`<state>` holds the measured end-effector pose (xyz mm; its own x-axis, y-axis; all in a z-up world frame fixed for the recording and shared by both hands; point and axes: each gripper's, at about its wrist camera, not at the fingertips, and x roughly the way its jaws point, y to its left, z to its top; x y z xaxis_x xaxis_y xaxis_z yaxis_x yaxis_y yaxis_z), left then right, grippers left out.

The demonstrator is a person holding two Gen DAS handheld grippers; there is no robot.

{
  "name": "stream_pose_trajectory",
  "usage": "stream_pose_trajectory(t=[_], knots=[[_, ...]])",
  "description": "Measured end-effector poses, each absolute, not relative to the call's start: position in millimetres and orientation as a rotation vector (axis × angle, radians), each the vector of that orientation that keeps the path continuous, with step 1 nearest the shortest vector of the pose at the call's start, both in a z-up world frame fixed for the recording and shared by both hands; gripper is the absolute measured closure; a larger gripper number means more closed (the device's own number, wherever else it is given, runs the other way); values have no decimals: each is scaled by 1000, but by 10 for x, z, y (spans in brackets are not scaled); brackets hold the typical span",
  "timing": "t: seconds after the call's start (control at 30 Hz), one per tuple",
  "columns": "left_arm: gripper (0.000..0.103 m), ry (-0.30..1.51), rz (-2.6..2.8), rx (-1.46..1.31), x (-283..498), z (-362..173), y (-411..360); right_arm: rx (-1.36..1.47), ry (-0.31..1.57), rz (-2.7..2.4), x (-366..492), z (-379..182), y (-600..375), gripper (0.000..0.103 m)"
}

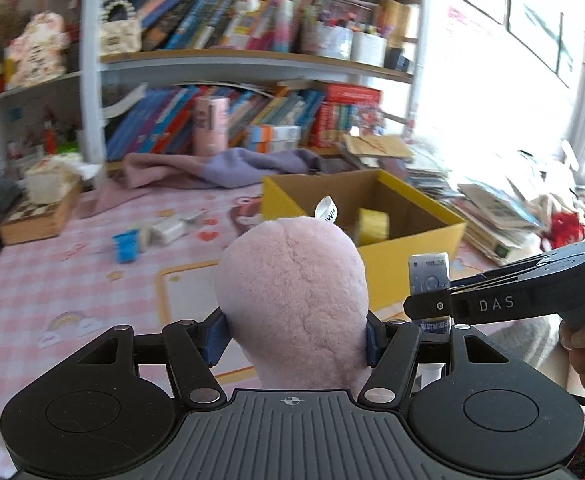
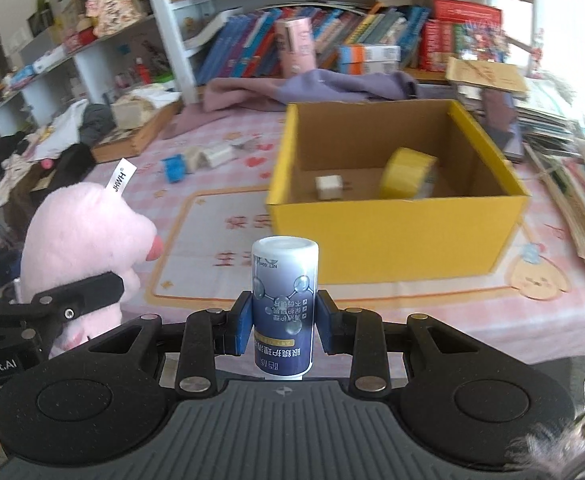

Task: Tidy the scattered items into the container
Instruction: 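Lift and carry the bottle and the plush pig with both tools over the box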

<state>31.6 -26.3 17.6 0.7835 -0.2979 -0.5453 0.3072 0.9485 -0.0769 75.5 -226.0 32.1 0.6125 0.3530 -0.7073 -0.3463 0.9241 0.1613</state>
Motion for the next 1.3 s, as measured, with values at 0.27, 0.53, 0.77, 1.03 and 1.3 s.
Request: stream_pose_trajectory(t=[0.27, 0.53, 0.77, 1.03, 1.3], knots=[[41, 595, -405, 56, 541, 159, -615, 6, 825, 285, 897, 347, -2767, 72], [41, 563, -457, 90, 846, 265, -924, 38, 763, 271, 1182, 614, -3038, 72], [40, 450, -446, 143, 1227, 519, -1132, 55, 584, 310, 1552, 1025, -3205, 72], [40, 455, -408, 161, 1717, 528, -1350, -22, 601, 370, 2190, 906, -3196, 72], [40, 622, -382, 208, 2113, 15, -1602, -183, 777, 460, 2730, 265, -2953, 72]])
